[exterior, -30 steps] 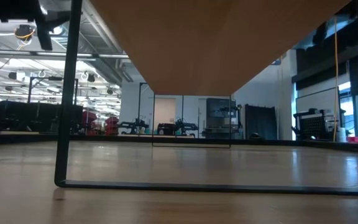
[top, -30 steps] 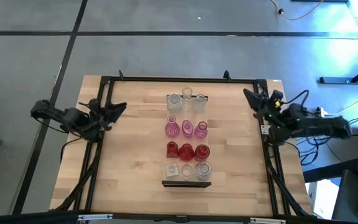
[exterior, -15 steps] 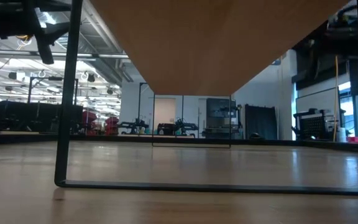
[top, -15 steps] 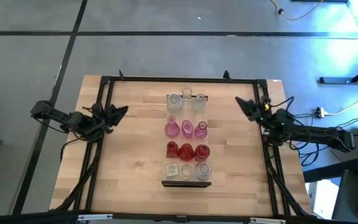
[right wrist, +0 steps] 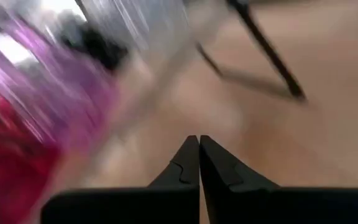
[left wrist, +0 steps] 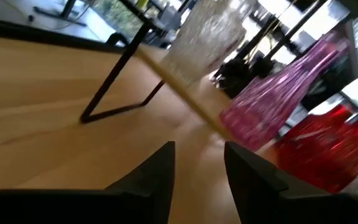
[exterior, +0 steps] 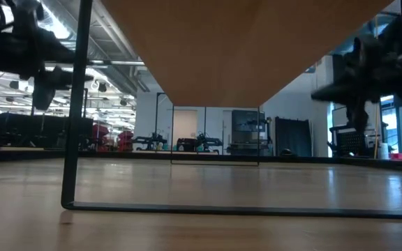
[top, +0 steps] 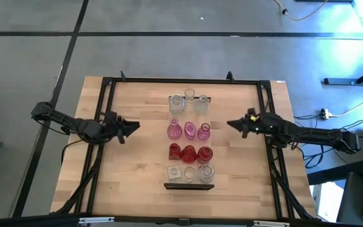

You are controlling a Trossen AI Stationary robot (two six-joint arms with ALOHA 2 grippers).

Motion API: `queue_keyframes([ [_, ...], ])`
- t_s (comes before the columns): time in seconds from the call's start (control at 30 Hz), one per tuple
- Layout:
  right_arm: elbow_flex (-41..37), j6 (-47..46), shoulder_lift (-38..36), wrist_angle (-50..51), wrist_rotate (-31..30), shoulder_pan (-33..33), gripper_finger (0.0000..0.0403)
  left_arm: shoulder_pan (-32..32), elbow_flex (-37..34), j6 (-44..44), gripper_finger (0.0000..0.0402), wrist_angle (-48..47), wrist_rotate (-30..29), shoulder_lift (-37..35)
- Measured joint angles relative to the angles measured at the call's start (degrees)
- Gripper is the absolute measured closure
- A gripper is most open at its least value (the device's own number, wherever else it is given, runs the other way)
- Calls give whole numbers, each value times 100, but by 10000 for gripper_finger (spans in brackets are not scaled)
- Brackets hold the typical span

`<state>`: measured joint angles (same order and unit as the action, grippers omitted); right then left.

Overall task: Sort vases onto shelf
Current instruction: Return to Home Position

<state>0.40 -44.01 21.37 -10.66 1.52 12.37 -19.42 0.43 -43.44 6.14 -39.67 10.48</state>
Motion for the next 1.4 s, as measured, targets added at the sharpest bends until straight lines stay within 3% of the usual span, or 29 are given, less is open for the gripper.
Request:
queue_keyframes([
  [0.1, 12, 73, 25, 928, 308, -6, 402, 0, 4, 352, 270, -224, 3, 11],
  [0.37, 35, 427, 542, 979, 358, -1, 402, 0, 7, 2493, 270, -228, 14, 45],
  [0.47, 37, 396, 620, 984, 354, 3, 402, 0, 7, 2889, 270, -228, 20, 44],
  [1.4, 37, 382, 627, 997, 346, 3, 402, -2, 9, 2895, 270, -235, 14, 44],
])
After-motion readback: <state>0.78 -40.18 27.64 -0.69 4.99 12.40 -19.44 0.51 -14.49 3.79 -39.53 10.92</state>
